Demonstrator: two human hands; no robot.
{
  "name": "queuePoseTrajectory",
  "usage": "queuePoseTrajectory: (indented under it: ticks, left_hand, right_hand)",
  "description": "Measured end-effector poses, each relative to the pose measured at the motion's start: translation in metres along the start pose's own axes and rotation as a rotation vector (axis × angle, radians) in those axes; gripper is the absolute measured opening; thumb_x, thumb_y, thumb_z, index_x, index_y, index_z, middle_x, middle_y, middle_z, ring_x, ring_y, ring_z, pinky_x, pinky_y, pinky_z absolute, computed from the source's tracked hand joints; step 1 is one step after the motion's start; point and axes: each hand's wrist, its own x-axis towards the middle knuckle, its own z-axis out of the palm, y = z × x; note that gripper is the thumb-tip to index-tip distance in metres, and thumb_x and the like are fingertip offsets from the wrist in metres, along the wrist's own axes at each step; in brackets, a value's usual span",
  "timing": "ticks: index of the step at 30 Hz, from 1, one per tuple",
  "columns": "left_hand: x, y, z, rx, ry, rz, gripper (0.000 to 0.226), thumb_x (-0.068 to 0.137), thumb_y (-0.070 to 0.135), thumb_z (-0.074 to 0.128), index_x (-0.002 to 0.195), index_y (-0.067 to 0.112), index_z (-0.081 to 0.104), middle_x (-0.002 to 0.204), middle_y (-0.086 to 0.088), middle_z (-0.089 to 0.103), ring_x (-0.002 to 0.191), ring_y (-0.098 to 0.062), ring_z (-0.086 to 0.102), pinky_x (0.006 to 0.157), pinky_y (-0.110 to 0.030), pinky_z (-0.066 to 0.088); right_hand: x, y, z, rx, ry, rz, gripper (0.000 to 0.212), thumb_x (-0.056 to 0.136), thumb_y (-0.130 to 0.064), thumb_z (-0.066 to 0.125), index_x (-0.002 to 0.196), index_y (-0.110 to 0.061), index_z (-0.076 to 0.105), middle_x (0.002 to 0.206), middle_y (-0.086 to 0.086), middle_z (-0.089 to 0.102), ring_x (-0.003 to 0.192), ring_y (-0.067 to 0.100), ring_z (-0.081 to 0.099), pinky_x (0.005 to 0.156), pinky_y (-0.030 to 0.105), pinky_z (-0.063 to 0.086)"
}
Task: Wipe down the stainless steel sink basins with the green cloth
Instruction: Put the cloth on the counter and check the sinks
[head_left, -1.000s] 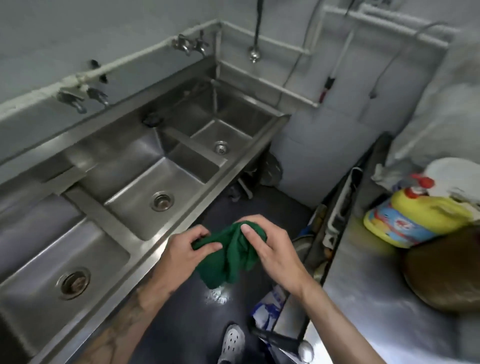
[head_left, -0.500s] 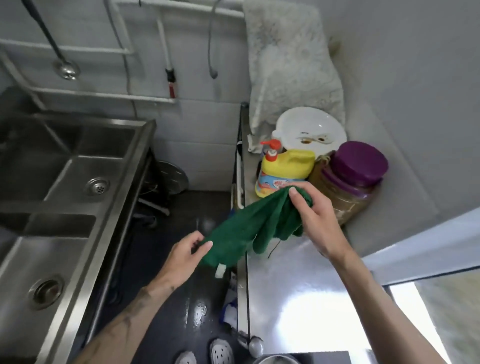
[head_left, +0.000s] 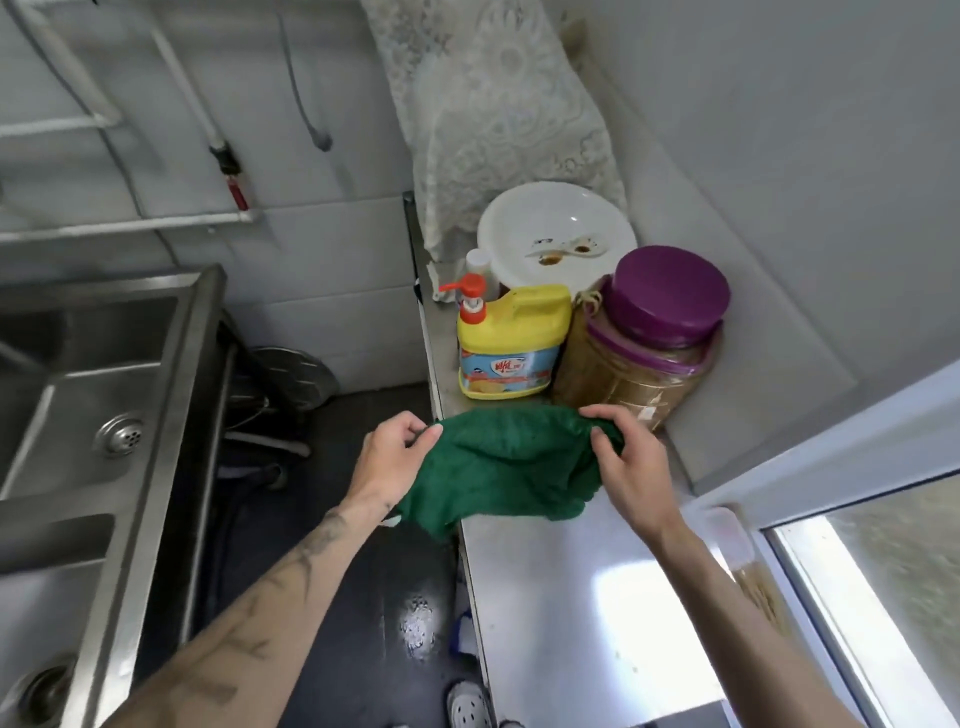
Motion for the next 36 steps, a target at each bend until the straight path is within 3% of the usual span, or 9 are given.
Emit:
queuePoseTrajectory:
  ticks: [5, 9, 13, 20, 24, 27, 29, 32, 36]
  left_hand:
    - [0.023, -0.002, 0.026, -0.19, 0.057, -0.249, 0.013, 0.095, 0.033, 0.08, 0.095, 0.022, 0.072, 0.097, -0.001, 0.074, 0.103, -0.024, 0.072, 0.085, -0.031, 0.053]
    - [0.024, 0.018, 0.041, -0.349, 0.054, -0.295, 0.014, 0.097, 0.025, 0.078, 0.108, 0.018, 0.073, 0.106, -0.006, 0.074, 0.1, -0.021, 0.068, 0.076, -0.027, 0.052]
    - [0.019, 0.051, 0.068, -0.579, -0.01, -0.352, 0.012, 0.097, 0.017, 0.076, 0.106, 0.022, 0.07, 0.113, -0.012, 0.074, 0.108, -0.034, 0.074, 0.098, -0.053, 0.061]
    - [0.006, 0.091, 0.112, -0.772, -0.03, -0.407, 0.018, 0.108, 0.005, 0.054, 0.112, 0.022, 0.06, 0.115, -0.012, 0.069, 0.109, -0.03, 0.072, 0.074, -0.035, 0.064]
    - [0.004, 0.087, 0.116, -0.74, -0.007, -0.427, 0.028, 0.107, -0.002, 0.047, 0.112, 0.021, 0.063, 0.122, -0.015, 0.068, 0.109, -0.029, 0.072, 0.079, -0.034, 0.064]
    - [0.002, 0.078, 0.11, -0.689, -0.072, -0.336, 0.026, 0.108, -0.004, 0.047, 0.126, 0.01, 0.06, 0.122, -0.015, 0.065, 0.094, -0.022, 0.076, 0.072, -0.024, 0.064]
    - [0.009, 0.068, 0.107, -0.439, -0.024, -0.215, 0.019, 0.108, 0.006, 0.054, 0.123, 0.016, 0.061, 0.12, -0.008, 0.065, 0.098, -0.022, 0.075, 0.085, -0.034, 0.065]
    - [0.019, 0.059, 0.099, -0.12, -0.002, -0.139, 0.026, 0.104, 0.033, 0.065, 0.129, 0.026, 0.064, 0.135, 0.001, 0.058, 0.128, -0.02, 0.057, 0.113, -0.044, 0.049]
    - [0.023, 0.056, 0.086, -0.442, -0.154, -0.3, 0.032, 0.104, 0.034, 0.068, 0.129, 0.014, 0.072, 0.129, -0.005, 0.075, 0.115, -0.018, 0.07, 0.1, -0.028, 0.055]
  right_hand:
    - [0.007, 0.025, 0.036, 0.038, 0.037, 0.064, 0.026, 0.097, -0.007, 0.067, 0.118, -0.021, 0.073, 0.111, -0.011, 0.073, 0.101, -0.001, 0.063, 0.091, 0.014, 0.048]
    - [0.012, 0.029, 0.043, 0.206, 0.038, 0.152, 0.032, 0.093, -0.005, 0.069, 0.118, -0.026, 0.073, 0.113, -0.02, 0.073, 0.107, 0.003, 0.067, 0.099, 0.032, 0.056]
    - [0.016, 0.027, 0.046, 0.346, 0.032, 0.199, 0.034, 0.093, 0.0, 0.07, 0.119, -0.022, 0.073, 0.115, -0.008, 0.075, 0.109, 0.01, 0.07, 0.102, 0.042, 0.057]
    - [0.017, 0.015, 0.058, 0.458, -0.02, 0.28, 0.019, 0.099, -0.024, 0.072, 0.118, -0.027, 0.073, 0.114, -0.014, 0.075, 0.113, 0.003, 0.067, 0.105, 0.035, 0.055]
    - [0.011, 0.02, 0.057, 0.36, -0.093, 0.214, 0.034, 0.091, -0.027, 0.081, 0.123, -0.024, 0.07, 0.116, -0.013, 0.073, 0.111, 0.003, 0.066, 0.097, 0.021, 0.054]
    - [0.011, 0.027, 0.054, 0.289, -0.061, 0.132, 0.027, 0.094, -0.011, 0.075, 0.12, -0.018, 0.072, 0.113, -0.014, 0.074, 0.108, 0.003, 0.067, 0.097, 0.03, 0.056]
    - [0.012, 0.027, 0.051, 0.299, -0.049, 0.121, 0.024, 0.096, -0.006, 0.07, 0.118, -0.016, 0.073, 0.112, -0.011, 0.075, 0.107, 0.005, 0.069, 0.096, 0.032, 0.058]
    - [0.017, 0.019, 0.047, 0.371, -0.083, 0.132, 0.024, 0.098, -0.004, 0.066, 0.118, -0.017, 0.073, 0.113, -0.007, 0.076, 0.109, 0.009, 0.069, 0.096, 0.031, 0.058]
    - [0.033, 0.0, 0.041, 0.454, -0.09, 0.13, 0.025, 0.099, 0.0, 0.063, 0.117, -0.014, 0.073, 0.115, -0.003, 0.075, 0.109, 0.009, 0.07, 0.095, 0.03, 0.059]
